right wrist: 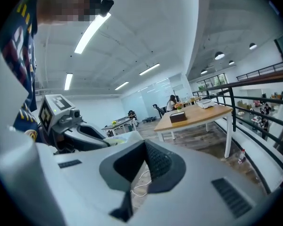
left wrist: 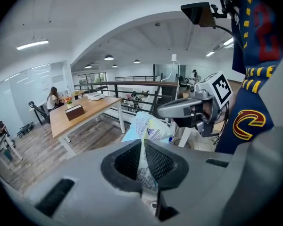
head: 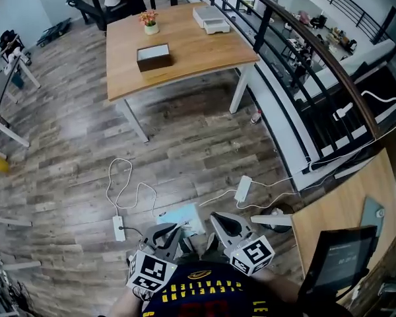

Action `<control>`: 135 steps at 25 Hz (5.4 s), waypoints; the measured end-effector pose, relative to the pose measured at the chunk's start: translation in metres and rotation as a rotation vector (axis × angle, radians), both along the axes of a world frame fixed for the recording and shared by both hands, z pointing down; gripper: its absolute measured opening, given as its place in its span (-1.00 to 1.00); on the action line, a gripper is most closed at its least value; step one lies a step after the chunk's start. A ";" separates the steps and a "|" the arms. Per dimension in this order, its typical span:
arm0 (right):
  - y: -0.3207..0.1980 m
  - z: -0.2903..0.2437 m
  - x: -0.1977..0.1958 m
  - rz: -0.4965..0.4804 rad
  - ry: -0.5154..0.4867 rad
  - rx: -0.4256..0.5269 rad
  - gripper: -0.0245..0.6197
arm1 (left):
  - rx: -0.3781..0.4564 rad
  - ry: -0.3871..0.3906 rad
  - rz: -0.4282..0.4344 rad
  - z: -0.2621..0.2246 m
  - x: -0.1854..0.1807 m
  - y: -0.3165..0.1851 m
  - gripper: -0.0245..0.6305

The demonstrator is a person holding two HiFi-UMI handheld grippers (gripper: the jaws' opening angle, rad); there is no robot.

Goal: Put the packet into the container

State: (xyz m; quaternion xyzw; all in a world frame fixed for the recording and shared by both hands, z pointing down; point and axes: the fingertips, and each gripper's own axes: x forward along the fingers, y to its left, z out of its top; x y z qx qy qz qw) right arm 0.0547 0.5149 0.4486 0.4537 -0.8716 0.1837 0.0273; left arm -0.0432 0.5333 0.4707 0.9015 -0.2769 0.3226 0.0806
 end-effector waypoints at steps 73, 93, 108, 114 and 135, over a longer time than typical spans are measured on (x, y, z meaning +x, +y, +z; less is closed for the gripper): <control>-0.349 -0.035 -0.069 -0.162 -0.001 0.100 -0.67 | 0.071 0.029 -0.042 -0.007 -0.046 -0.365 -0.86; -0.489 -0.031 -0.026 -0.177 -0.026 0.068 -0.72 | 0.140 -0.047 -0.087 -0.028 -0.023 -0.521 -0.86; -0.582 -0.039 -0.071 -0.056 -0.008 0.067 -0.72 | 0.099 -0.025 0.048 -0.018 -0.063 -0.603 -0.86; -0.601 -0.039 -0.090 -0.032 0.001 0.066 -0.72 | 0.099 -0.017 0.081 -0.016 -0.079 -0.626 -0.86; -0.681 -0.037 -0.081 -0.045 0.008 0.047 -0.72 | 0.116 -0.055 0.084 0.003 -0.057 -0.750 -0.86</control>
